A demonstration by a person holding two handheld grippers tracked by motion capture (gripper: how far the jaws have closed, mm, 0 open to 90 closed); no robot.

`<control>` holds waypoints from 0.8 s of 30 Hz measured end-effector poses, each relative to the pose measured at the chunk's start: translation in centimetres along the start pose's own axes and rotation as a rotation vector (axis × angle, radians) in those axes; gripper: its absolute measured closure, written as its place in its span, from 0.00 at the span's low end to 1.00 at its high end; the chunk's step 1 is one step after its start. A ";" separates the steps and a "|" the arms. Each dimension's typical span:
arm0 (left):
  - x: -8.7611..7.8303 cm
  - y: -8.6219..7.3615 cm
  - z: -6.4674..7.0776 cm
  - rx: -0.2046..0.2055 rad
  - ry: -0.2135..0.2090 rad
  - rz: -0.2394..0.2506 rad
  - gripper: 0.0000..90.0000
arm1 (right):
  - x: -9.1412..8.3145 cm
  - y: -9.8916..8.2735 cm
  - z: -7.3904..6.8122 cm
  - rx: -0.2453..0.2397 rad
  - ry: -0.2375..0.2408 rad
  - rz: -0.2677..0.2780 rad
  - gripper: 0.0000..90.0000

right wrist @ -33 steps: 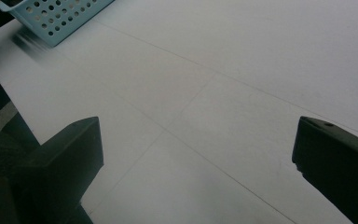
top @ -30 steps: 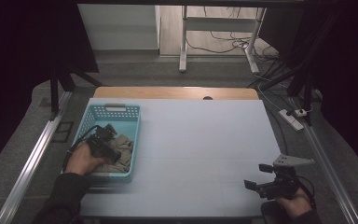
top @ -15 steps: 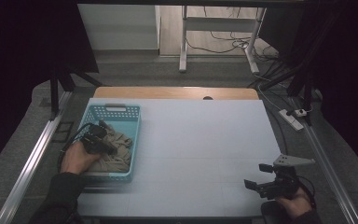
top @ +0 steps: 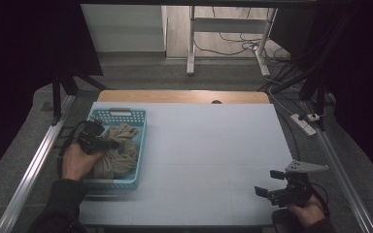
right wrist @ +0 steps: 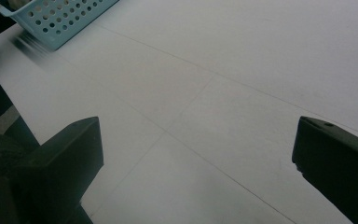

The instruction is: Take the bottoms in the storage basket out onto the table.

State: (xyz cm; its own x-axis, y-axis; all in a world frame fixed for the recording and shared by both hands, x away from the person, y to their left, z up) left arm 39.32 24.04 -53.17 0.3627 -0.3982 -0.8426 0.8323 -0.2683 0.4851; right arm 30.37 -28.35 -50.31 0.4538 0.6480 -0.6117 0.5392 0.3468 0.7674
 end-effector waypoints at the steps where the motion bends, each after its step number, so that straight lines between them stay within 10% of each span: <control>1: -0.3 0.2 0.1 -0.005 -0.010 0.016 0.77 | 0.0 0.0 0.0 0.002 0.001 0.000 0.02; 24: -5.7 5.3 2.7 0.050 -0.044 0.216 0.77 | 0.0 0.0 0.1 0.015 -0.001 0.005 0.02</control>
State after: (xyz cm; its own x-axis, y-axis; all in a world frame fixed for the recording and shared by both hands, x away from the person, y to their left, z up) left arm 40.55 22.49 -45.11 0.5106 -0.4884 -0.7077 0.7151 -0.2158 0.6649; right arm 30.47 -28.44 -50.32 0.4576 0.6489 -0.6079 0.5476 0.3330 0.7676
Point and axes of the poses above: each handheld gripper's, and its own axes: x roughly forward along the jaws, y roughly out of its top, z roughly to its right, the point moved 8 cm from there along x, roughly forward along the jaws, and after that the axes turned 3 degrees about -x, right-handed, at the moved point
